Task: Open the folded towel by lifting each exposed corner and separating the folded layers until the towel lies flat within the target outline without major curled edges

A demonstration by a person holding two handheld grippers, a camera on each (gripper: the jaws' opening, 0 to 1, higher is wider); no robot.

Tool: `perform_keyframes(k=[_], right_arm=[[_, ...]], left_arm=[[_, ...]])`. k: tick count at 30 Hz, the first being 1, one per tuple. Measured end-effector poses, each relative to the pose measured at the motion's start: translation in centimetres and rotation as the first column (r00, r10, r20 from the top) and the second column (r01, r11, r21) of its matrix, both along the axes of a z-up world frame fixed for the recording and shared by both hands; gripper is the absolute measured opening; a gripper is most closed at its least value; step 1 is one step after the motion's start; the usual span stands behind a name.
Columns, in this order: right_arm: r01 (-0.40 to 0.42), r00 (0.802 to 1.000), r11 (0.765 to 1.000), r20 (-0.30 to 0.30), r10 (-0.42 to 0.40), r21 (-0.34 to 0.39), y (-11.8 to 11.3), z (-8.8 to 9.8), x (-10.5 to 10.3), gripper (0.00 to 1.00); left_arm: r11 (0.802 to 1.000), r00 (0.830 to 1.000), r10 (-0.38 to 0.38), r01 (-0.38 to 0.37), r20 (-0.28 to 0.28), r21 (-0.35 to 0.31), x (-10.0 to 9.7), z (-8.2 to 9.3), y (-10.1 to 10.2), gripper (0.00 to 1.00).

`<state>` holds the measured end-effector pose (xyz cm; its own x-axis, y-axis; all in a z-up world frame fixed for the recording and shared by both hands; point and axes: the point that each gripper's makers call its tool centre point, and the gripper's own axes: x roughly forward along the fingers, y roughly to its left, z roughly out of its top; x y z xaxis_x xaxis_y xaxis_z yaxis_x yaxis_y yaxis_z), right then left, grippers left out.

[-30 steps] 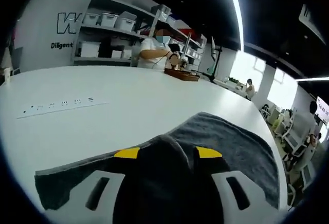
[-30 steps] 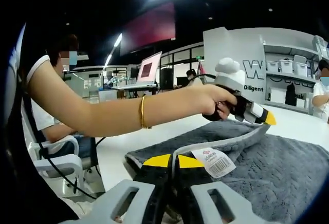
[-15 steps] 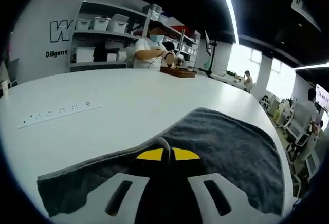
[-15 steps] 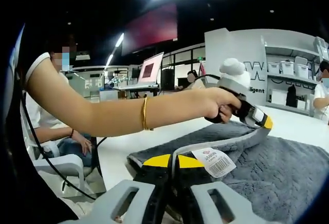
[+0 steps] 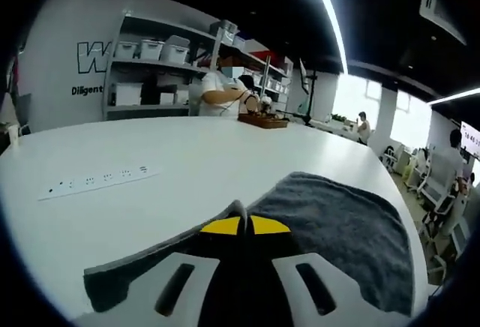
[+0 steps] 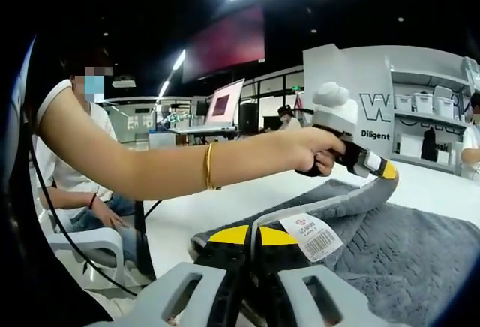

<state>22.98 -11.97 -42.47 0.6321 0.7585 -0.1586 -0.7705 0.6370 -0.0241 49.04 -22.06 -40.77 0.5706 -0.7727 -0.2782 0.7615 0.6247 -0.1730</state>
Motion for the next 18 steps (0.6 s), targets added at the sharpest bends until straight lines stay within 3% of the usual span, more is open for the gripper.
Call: perform_keyframes(k=[10,18], right_arm=[[-0.032,0.999,0.999,0.011,0.032,0.007,2.2,0.4,0.1,0.0],[-0.073,0.997,0.997,0.018,0.073,0.005,4.0,0.6,0.0,0.0]], left_arm=[[0.996,0.996,0.083,-0.082,0.033,-0.018,1.0,1.3,4.8,0.01],[0.995,0.992,0.103,-0.101,0.079,-0.022,1.1,2.1,7.6,0.01]])
